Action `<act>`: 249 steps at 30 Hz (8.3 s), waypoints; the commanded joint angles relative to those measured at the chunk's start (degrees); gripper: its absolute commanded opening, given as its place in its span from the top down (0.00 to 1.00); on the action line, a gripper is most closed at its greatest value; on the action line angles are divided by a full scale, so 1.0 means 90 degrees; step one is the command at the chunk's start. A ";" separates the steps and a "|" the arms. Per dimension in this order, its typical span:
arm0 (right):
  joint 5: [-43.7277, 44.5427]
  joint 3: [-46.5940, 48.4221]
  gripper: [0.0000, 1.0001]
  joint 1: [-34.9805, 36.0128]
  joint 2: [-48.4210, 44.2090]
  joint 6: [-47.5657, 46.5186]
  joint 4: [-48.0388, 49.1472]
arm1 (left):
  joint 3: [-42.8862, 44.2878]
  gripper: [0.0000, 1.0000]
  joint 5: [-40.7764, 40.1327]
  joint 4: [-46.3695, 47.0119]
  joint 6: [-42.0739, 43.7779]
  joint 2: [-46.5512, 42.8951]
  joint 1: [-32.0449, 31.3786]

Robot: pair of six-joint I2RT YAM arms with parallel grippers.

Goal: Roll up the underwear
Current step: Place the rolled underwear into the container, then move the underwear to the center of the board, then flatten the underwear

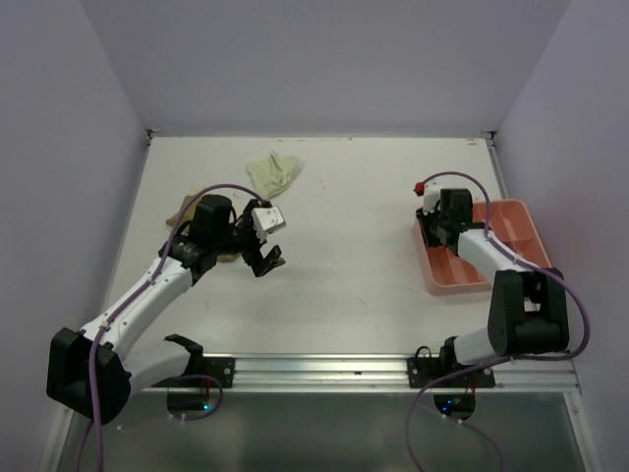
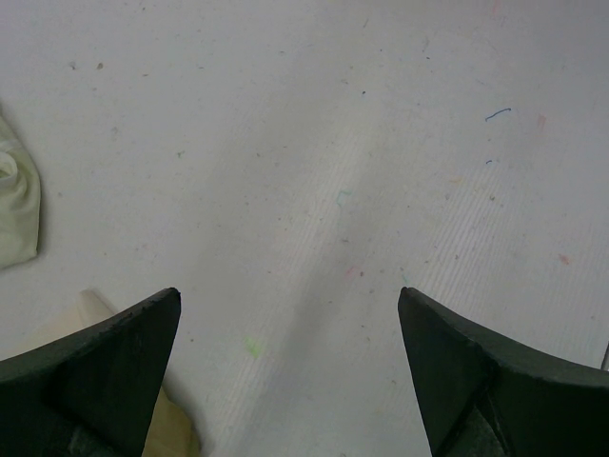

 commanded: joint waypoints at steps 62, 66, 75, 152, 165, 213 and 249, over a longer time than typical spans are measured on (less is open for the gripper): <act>-0.2157 0.2662 0.01 0.2659 0.1017 0.0558 -0.2005 | 0.1190 0.00 -0.0985 -0.0013 -0.2123 0.1855 0.1525; -0.2097 0.2857 0.01 0.2669 0.1369 0.0597 -0.2004 | 0.1580 0.00 -0.1922 0.0046 -0.1792 0.2351 0.1916; -0.1922 0.3394 0.01 0.2669 0.2248 0.0606 -0.2132 | 0.2253 0.09 -0.3105 0.0428 -0.0805 0.3162 0.2063; -0.2156 0.3473 1.00 0.2572 0.2659 0.1652 -0.1262 | 0.2558 0.37 0.0811 -0.0491 -0.0766 0.4628 0.2024; -0.2273 0.3502 1.00 0.2434 0.2464 0.1378 -0.1760 | 0.1727 1.00 0.0490 -0.0997 -0.0327 0.4005 0.2150; -0.2039 0.3580 1.00 0.2141 0.3411 0.0177 -0.3040 | 0.5340 0.56 0.1202 -0.0784 -0.1117 0.7050 0.1604; -0.1795 0.5640 1.00 0.1595 0.2424 -0.0487 -0.3772 | 0.5328 1.00 0.1993 -0.0431 -0.0484 0.4931 0.2209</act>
